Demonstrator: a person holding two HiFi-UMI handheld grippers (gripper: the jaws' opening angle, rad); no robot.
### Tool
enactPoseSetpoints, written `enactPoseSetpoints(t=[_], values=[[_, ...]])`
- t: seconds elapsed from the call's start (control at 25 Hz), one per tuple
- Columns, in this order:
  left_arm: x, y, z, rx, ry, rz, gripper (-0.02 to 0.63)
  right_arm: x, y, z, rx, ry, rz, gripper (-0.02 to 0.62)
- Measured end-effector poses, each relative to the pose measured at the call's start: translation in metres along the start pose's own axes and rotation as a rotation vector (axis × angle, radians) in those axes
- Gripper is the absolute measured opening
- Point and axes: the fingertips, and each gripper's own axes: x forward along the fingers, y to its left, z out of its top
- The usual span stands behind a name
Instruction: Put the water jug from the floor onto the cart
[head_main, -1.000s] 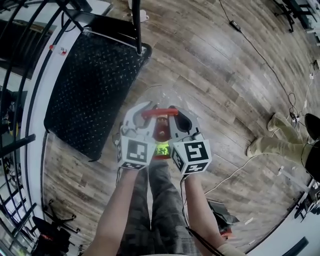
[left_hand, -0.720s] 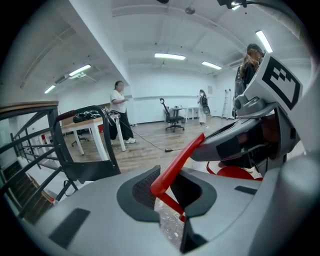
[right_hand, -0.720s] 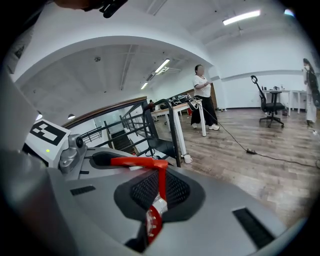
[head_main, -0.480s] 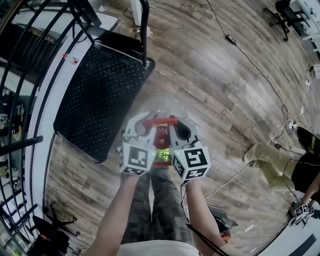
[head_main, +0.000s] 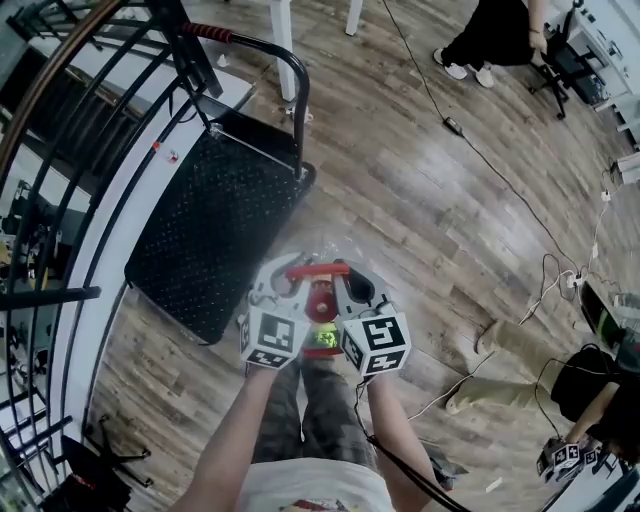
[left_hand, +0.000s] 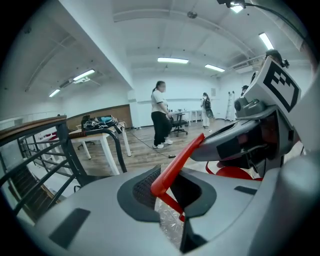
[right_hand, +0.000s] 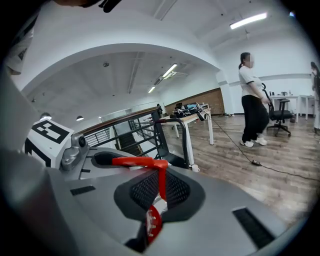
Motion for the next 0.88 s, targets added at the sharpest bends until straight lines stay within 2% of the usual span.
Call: enactPoseSetpoints(t=[0.36, 0.88], values=[[-0.025, 0.015, 0.048, -0.009, -0.002, 0.039, 0.058, -0.014, 0.016, 0.053, -0.031, -0.005, 0.062, 0.017], [-0.047, 0.021, 0.089, 0.004, -0.007, 0.104, 0.055, -0.031, 0.028, 0.095, -0.067, -0.031, 0.153, 0.017]])
